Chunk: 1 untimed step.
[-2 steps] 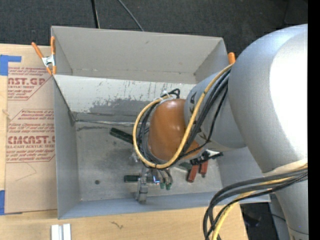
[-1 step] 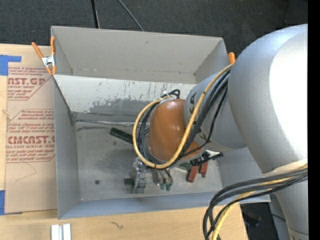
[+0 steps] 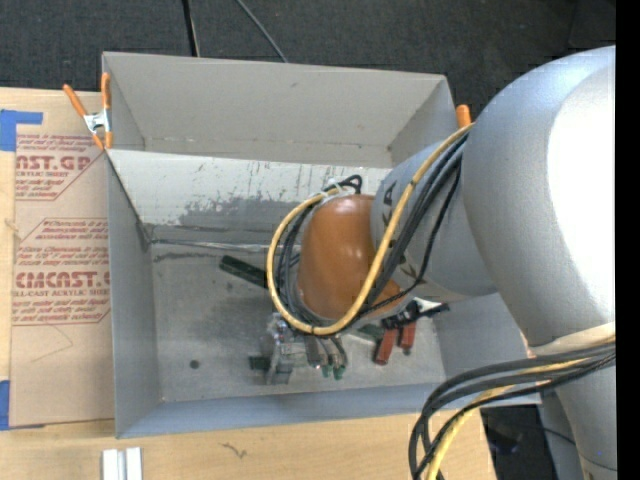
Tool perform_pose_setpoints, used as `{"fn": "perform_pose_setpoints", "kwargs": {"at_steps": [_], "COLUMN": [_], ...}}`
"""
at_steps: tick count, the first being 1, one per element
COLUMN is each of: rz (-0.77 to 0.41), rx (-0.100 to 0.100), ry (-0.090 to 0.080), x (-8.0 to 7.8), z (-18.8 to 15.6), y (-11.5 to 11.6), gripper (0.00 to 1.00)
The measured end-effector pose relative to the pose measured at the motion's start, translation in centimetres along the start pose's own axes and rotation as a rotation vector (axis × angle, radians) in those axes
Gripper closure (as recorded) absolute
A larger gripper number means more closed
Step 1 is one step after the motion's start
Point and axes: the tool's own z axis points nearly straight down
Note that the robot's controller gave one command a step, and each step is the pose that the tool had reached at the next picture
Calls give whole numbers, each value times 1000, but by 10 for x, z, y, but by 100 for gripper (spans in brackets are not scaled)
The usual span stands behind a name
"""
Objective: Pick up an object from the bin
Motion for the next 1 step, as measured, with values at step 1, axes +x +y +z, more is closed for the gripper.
{"fn": "perform_pose_setpoints", "kwargs": {"at_steps": [1], "rz": [0], "rx": [0], "ry": [-2], "x": [0], "z": [-33], "y": [1], "gripper": [100]}}
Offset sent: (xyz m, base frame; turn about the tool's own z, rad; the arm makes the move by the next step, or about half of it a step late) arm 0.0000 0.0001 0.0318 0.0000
